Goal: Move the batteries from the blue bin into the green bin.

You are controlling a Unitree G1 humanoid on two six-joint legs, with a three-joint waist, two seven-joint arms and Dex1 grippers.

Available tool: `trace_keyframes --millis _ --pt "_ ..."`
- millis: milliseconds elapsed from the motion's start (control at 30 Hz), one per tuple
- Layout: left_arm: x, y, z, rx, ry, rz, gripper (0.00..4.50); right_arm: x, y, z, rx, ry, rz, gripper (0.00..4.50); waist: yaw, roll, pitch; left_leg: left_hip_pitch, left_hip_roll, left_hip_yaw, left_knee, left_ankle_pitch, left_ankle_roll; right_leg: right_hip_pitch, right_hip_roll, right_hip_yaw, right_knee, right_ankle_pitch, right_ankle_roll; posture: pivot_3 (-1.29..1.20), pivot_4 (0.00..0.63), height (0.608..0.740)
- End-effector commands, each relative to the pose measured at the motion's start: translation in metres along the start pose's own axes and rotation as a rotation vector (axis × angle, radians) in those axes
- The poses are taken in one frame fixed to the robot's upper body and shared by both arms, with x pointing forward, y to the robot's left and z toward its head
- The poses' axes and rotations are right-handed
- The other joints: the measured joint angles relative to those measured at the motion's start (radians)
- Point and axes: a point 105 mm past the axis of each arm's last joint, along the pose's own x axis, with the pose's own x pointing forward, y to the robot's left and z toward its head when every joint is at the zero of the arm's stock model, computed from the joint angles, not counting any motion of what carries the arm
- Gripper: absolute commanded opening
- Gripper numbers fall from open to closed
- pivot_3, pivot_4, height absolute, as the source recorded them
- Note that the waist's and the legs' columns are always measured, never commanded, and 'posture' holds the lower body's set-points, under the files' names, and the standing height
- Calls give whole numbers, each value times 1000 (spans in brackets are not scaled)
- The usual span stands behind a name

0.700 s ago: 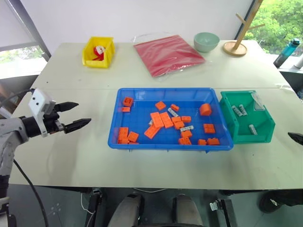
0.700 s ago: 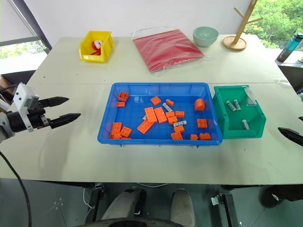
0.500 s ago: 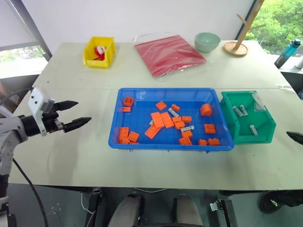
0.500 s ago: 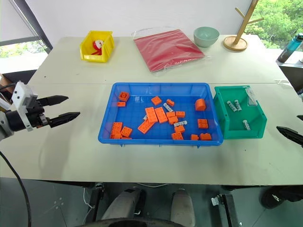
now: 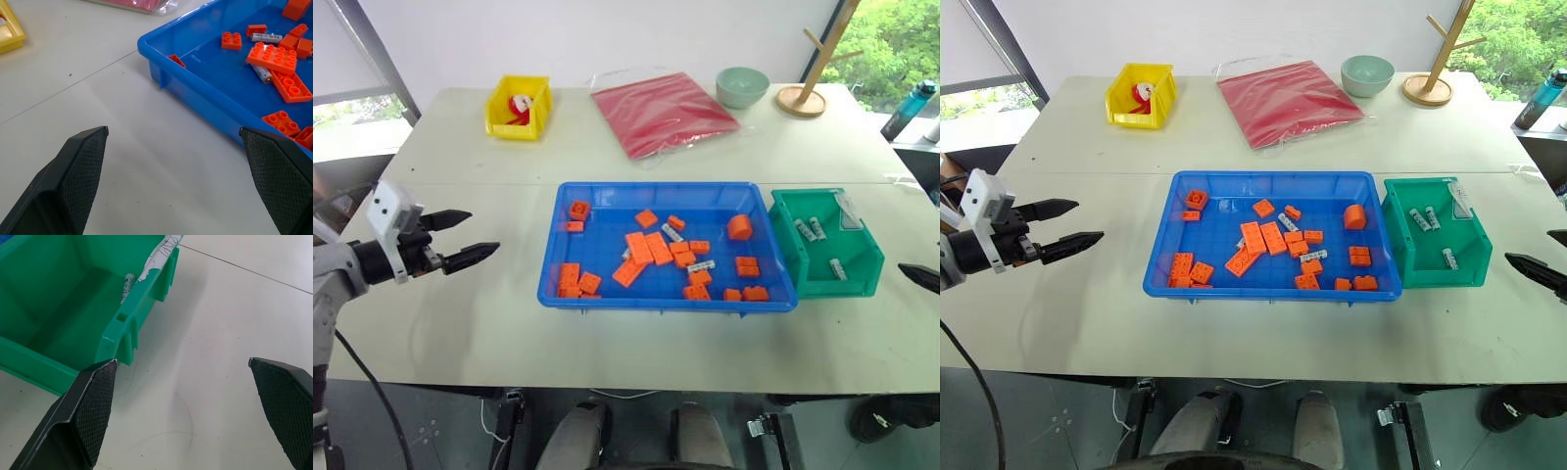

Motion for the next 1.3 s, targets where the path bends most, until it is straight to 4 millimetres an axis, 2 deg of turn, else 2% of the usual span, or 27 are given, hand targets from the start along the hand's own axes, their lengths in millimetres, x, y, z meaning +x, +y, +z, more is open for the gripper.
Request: trace_keyframes --millis 33,100,167,267,467,567,667,833,967,1167,1300 --pt "-5 0 17 63 -28 10 4500 0 -4 18 -31 -60 -24 4426 -1 0 0 0 0 0 0 0 0 0 0 0 0 0 0 0 150 717" --pt "-4 -2 21 69 -34 7 4500 3 -5 25 -33 -80 -26 4426 -1 0 0 0 0 0 0 0 0 0 0 0 0 0 0 0 150 717" --pt "-2 -7 30 63 -65 -12 4500 9 1 45 -37 -119 5 4426 -1 1 0 0 0 0 0 0 0 0 0 0 0 0 0 0 150 717" --pt "3 -19 38 49 -89 -50 4500 20 27 78 -82 -164 107 4426 -3 1 1 0 1 0 0 0 0 0 0 0 0 0 0 0 150 717" --pt "13 -50 48 62 -98 -175 4500 47 106 148 -135 -287 349 4426 -3 2 1 -1 2 1 0 0 0 -1 0 0 0 0 0 0 150 717" --pt "18 -63 52 73 -105 -225 4500 67 147 168 -169 -300 450 4426 0 1 1 -1 2 0 0 0 0 -1 0 0 0 0 0 0 150 717" --pt "25 -80 48 90 -91 -298 4500 103 199 181 -170 -310 563 4426 -1 0 2 -2 1 0 1 0 0 -1 0 0 -1 0 0 0 150 717" --pt "33 -92 43 119 -77 -349 4500 139 246 183 -216 -311 657 4426 3 0 2 -5 0 -3 0 0 0 -4 0 0 1 0 0 0 150 717" --pt "40 -98 45 129 -87 -374 4500 157 285 179 -287 -313 844 4426 -3 0 2 -4 -1 -4 1 0 0 -3 0 -1 1 0 0 0 150 717" --pt "43 -102 47 154 -91 -377 4500 188 296 161 -364 -193 868 4426 -25 0 2 -4 -1 -6 1 0 0 -3 1 -1 3 0 0 0 150 717" --pt "42 -105 46 151 -93 -367 4500 186 315 141 -361 -126 886 4426 -32 0 2 -4 -1 -6 0 0 -1 -4 1 -1 3 0 0 0 150 717"
